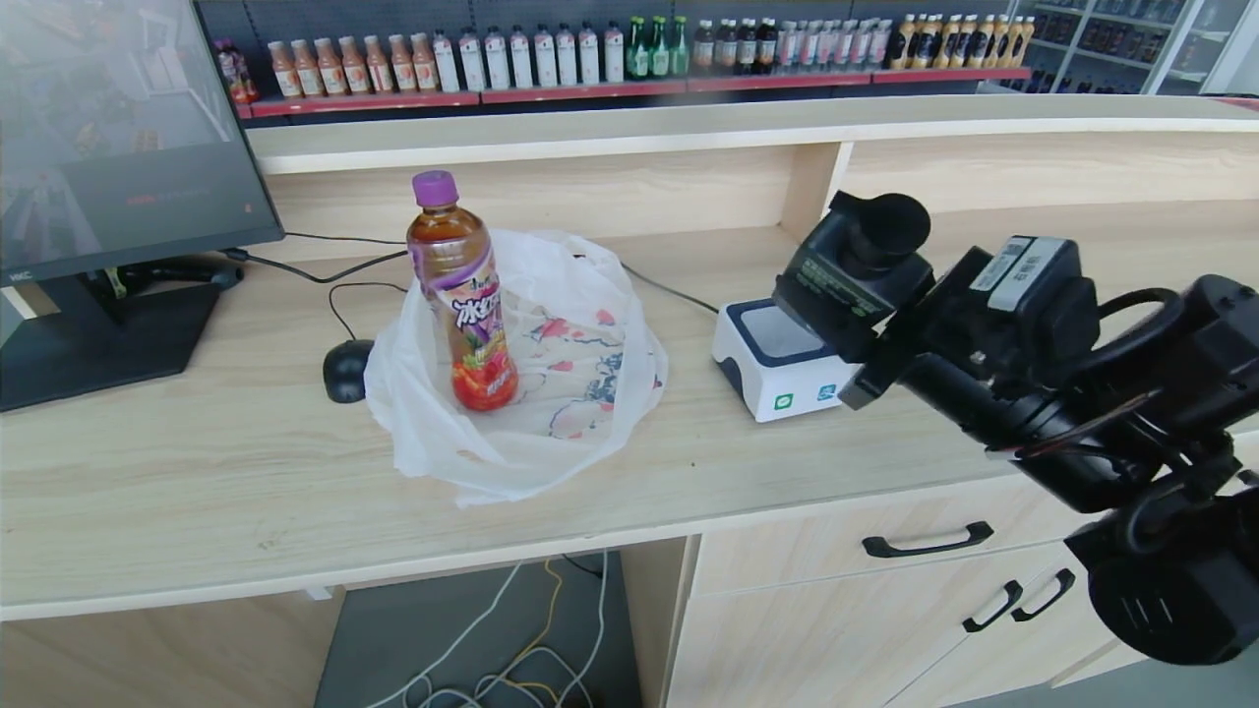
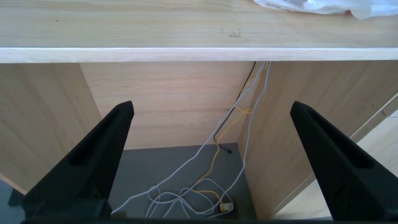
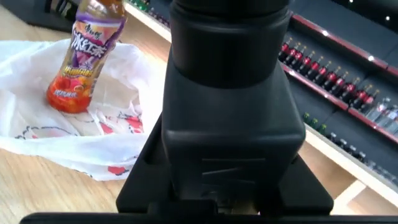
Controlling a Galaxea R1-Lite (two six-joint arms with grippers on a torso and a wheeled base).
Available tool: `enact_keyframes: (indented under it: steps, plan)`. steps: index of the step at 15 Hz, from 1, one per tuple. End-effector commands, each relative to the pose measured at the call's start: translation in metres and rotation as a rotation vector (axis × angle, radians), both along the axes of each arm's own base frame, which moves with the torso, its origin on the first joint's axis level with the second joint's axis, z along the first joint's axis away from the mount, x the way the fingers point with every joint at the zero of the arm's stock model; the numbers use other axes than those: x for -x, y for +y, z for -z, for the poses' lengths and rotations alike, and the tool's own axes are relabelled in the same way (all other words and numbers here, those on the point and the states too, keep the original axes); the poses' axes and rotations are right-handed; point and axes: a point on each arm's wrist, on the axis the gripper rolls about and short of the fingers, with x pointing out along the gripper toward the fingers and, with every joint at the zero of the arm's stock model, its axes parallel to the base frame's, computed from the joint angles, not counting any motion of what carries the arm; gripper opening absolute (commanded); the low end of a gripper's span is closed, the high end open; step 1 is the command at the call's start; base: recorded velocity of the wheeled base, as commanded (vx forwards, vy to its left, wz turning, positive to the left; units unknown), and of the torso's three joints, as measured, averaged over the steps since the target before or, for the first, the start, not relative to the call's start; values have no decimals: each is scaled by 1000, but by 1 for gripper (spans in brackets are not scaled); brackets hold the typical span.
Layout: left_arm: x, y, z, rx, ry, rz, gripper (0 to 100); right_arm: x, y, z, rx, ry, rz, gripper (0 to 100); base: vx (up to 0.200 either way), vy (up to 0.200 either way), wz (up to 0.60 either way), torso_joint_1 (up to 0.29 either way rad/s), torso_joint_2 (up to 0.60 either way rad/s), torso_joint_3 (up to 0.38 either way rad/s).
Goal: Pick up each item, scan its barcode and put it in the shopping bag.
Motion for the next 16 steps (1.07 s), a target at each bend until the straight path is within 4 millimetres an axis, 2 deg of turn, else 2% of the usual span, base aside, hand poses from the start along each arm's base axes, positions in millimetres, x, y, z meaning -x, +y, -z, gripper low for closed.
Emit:
enact_keyframes:
  steps: [1,4,7,10,15,16]
  plan:
    - [0,0,0,0,0,0,100,24,-14,-14,-141,78,18,0,0,0,0,0,0,0]
    - [0,0,0,0,0,0,100,28,-20,8,-350,336,70,0,0,0,0,0,0,0]
    - [0,0,0,-1,0,0,100,24,-19,13,-373,372,84,0,0,0,0,0,0,0]
    - [0,0,0,0,0,0,100,23,-15,28,-341,426,89,0,0,0,0,0,0,0]
    - [0,0,0,-3,0,0,100,17,-9,33,-333,439,82,0,0,0,0,0,0,0]
    - [0,0,0,-3,0,0,100,17,-9,32,-335,435,81,0,0,200,0,2,-2,7]
